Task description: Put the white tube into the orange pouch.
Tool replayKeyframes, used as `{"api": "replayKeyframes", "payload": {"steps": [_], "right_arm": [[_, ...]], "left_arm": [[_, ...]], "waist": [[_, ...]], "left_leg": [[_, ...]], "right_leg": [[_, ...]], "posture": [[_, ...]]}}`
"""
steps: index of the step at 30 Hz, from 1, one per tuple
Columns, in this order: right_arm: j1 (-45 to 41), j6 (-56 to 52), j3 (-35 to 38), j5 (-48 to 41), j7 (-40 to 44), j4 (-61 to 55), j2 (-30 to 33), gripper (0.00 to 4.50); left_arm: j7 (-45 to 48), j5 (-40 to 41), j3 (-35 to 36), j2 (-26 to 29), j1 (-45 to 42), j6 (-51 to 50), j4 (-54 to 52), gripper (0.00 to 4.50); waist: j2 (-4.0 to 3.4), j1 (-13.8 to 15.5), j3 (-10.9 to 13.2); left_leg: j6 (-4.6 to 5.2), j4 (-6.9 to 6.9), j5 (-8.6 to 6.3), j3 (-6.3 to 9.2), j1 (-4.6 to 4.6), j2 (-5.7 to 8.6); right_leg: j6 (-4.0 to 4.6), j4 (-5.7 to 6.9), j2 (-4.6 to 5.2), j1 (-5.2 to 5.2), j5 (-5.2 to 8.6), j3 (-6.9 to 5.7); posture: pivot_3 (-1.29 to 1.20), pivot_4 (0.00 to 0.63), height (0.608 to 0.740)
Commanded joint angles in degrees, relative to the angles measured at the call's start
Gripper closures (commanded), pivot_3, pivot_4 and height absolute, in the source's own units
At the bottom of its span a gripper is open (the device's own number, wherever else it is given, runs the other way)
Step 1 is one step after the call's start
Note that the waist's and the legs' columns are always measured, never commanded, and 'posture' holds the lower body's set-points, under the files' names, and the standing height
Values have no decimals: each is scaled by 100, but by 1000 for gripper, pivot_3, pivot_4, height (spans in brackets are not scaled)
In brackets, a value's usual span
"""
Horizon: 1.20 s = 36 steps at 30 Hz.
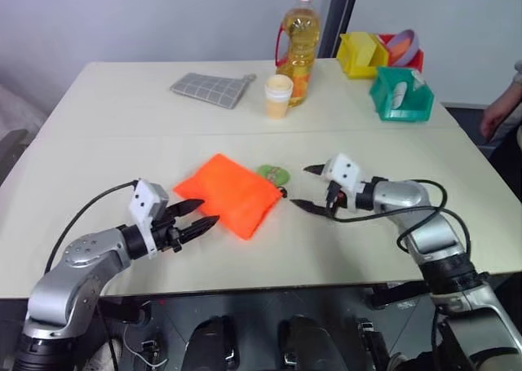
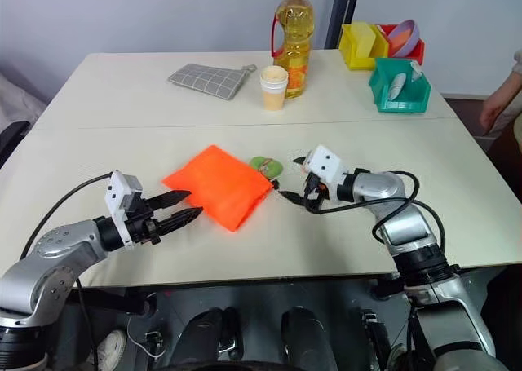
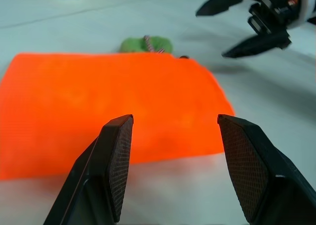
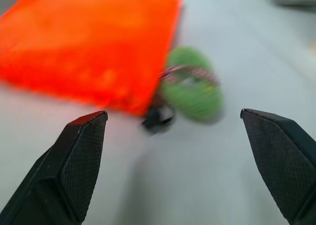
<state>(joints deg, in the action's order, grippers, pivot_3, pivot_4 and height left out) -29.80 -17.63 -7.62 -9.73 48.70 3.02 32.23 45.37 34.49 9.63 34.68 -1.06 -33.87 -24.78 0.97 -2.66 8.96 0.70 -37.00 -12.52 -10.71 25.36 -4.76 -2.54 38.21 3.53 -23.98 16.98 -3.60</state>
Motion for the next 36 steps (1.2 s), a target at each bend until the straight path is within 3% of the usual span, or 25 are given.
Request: {"api": "replayKeyframes", "payload": {"steps": [1, 10, 13, 20, 28, 36], "right_arm": [[-485, -350, 220, 121, -748, 484, -403, 0], [-813, -1198, 392, -2, -1556, 1542, -1395, 0], [-770, -1366, 419, -52, -1600, 1599, -1481, 800], [-596, -1586, 530, -257, -1534, 1317, -1540, 4374], [-256, -1541, 985, -510, -1639, 110, -1279, 4445], [422, -2334, 1859, -1714, -1600, -2203, -906, 4445]], "left_arm": [[54, 26, -113, -36, -58, 175, -124, 1601], [-10, 22, -236, -104, -146, 176, -124, 1601], [-29, 33, -225, -112, -130, 170, -148, 1535], [-107, 28, -223, -126, -96, 169, -189, 1535], [-186, -6, -206, -168, -197, 244, -83, 1535], [-265, -114, -369, -404, -573, 416, 197, 1535]], "waist": [[0, 1, 0], [0, 14, 0], [-1, 10, 0], [-1, 19, 0], [-2, 28, 1], [-2, 21, 1]], "left_leg": [[0, 0, 1, 0, 1, 0], [-1, 1, 5, -3, 6, 1], [-1, 1, 6, -4, 5, 1], [-1, -1, 5, -3, 3, 2], [-1, 1, 6, -3, 5, 2], [1, 5, 3, 0, 4, 1]], "right_leg": [[0, 1, 0, 0, 0, 0], [-17, 1, 0, -2, -9, -1], [-18, 3, -1, -2, -10, -1], [-18, 5, 0, 1, -10, -1], [-19, 5, 0, -2, -10, -1], [-19, 5, -1, -2, -10, -1]], "posture": [[0, 150, 740], [0, 150, 740], [0, 150, 740], [0, 150, 740], [0, 150, 740], [0, 150, 740]]}}
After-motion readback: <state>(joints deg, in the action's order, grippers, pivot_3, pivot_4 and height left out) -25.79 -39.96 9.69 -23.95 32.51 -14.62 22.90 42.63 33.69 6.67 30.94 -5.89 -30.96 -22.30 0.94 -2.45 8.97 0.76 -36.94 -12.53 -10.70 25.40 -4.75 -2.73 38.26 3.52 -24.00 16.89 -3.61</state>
